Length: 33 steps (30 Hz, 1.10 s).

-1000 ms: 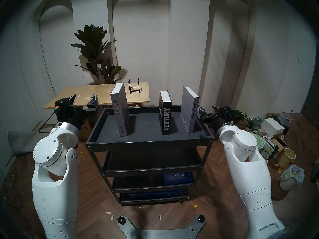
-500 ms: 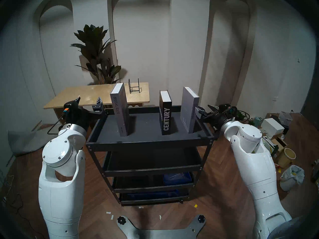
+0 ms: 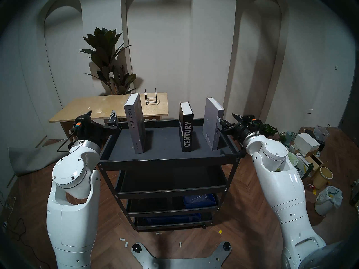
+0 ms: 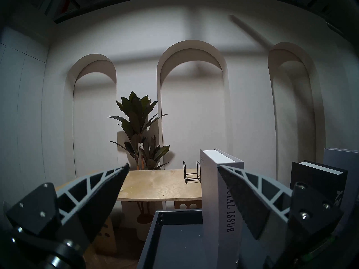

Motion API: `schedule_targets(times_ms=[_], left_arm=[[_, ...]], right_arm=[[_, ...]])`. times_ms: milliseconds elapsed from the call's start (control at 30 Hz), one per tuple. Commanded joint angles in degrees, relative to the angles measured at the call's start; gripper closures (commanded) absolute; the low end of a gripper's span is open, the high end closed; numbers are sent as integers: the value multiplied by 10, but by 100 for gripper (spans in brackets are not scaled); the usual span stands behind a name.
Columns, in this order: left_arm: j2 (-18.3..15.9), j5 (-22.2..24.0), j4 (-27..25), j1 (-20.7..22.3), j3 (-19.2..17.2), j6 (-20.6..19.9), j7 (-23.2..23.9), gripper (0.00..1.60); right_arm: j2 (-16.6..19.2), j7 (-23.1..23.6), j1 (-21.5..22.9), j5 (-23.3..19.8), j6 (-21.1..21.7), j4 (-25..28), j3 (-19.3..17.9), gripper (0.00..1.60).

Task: Sort the books onto the shelf by size, largest to the left

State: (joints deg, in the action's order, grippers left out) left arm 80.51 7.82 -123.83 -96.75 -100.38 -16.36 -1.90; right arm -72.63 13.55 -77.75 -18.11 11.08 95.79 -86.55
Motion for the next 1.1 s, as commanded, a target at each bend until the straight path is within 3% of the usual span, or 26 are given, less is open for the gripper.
schedule_targets(times_ms=[0,700,1067], left_arm=[[-4,1,-5,9,-3,8,3,0],[-7,0,-1,2,-17,10,7,0],[-6,0,4,1,-24,10,9,0]], right_arm=[[-22,-24,23,20,-38,-17,13,0],[-56,-62,100,78,-130,-153,69,0],[-73,-81,121,83,-151,-177,77,0]])
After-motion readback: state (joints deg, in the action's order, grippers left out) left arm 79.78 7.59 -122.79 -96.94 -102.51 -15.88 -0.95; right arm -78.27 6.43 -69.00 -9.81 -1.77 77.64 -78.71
